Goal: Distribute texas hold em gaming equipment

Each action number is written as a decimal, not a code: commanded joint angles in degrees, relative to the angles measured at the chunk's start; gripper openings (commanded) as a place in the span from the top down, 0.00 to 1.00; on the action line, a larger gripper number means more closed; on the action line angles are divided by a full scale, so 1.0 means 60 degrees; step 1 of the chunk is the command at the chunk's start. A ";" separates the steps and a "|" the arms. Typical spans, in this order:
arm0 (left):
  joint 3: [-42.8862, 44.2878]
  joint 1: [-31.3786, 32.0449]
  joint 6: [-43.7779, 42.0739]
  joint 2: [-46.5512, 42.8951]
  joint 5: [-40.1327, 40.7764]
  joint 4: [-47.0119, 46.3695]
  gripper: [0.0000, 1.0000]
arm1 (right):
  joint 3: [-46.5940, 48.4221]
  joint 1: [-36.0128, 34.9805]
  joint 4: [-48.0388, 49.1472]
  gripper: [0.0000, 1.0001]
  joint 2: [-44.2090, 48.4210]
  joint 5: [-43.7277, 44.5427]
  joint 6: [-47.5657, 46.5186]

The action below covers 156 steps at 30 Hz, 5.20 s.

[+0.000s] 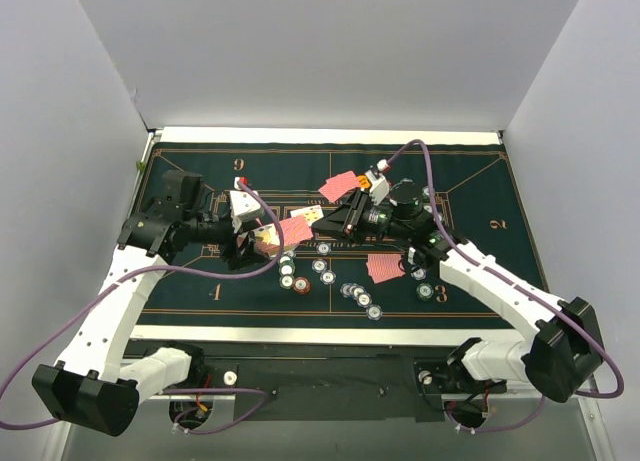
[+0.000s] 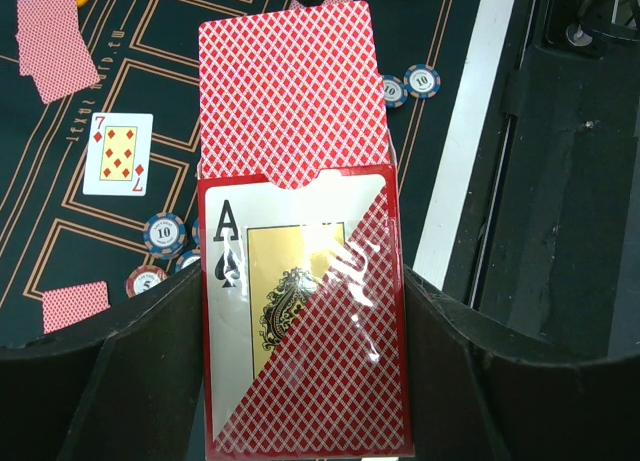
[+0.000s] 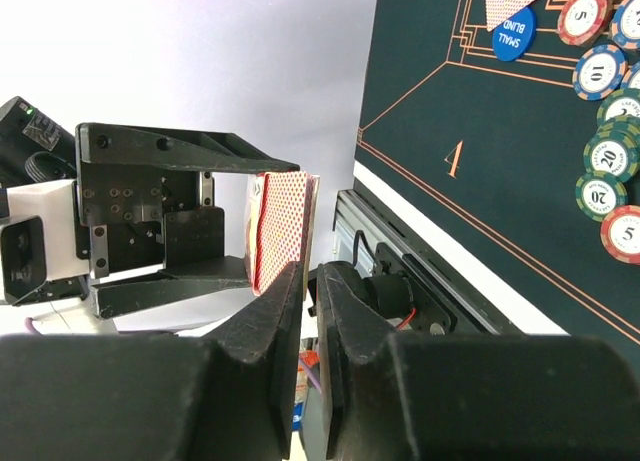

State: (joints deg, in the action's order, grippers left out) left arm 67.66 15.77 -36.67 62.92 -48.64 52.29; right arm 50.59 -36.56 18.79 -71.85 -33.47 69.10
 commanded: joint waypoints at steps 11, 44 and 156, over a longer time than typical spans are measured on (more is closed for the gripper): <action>0.0545 0.0023 -0.0071 -0.0085 -0.0462 -0.0483 0.59 | 0.0430 -0.0220 0.0194 0.45 -0.0137 -0.0192 -0.0178; 0.0457 0.0023 0.0119 -0.0217 -0.0374 -0.0571 0.60 | 0.0240 0.0262 -0.0552 0.91 0.0476 0.0188 -0.0457; 0.0457 0.0111 -0.0129 -0.0305 0.0124 -0.0146 0.58 | 0.2233 -0.0572 -0.0262 0.03 -0.0870 -0.0881 -0.0721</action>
State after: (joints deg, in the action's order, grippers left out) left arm 69.97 16.10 -36.71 61.41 -46.63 53.49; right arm 62.46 -38.15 10.55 -78.50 -36.97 62.24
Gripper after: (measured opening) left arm 0.752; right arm 0.970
